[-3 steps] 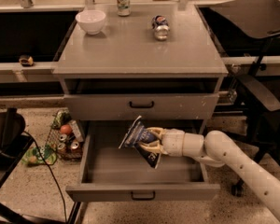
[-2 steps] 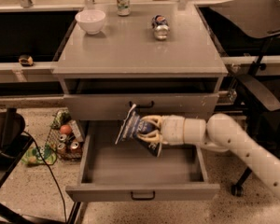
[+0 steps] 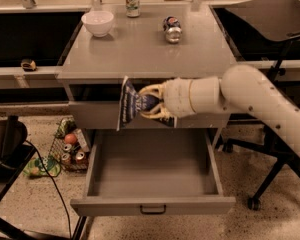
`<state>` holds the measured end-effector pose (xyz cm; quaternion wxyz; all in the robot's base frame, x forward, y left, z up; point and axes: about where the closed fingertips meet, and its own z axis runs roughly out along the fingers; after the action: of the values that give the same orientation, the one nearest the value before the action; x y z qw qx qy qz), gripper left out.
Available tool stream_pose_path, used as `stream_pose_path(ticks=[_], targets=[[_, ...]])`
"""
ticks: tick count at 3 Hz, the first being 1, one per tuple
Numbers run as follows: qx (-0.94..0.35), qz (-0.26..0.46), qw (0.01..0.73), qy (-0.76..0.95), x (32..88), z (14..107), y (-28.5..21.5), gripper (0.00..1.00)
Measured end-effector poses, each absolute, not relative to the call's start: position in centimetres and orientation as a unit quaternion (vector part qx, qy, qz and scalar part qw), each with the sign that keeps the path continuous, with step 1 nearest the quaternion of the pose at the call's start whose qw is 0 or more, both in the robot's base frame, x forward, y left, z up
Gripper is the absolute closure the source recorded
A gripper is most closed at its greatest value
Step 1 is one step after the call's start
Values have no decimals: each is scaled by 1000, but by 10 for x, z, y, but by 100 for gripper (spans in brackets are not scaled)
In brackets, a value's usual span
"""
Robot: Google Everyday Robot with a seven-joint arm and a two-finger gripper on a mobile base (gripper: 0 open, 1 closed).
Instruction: Pick blue chip bag from middle drawer and place on counter
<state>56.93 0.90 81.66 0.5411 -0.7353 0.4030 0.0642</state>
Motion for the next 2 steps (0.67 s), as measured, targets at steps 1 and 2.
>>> stream_pose_path(ticks=[1, 2], targets=[[-745, 45, 537, 393, 566, 835, 14, 100], [-744, 47, 538, 394, 566, 834, 14, 100]])
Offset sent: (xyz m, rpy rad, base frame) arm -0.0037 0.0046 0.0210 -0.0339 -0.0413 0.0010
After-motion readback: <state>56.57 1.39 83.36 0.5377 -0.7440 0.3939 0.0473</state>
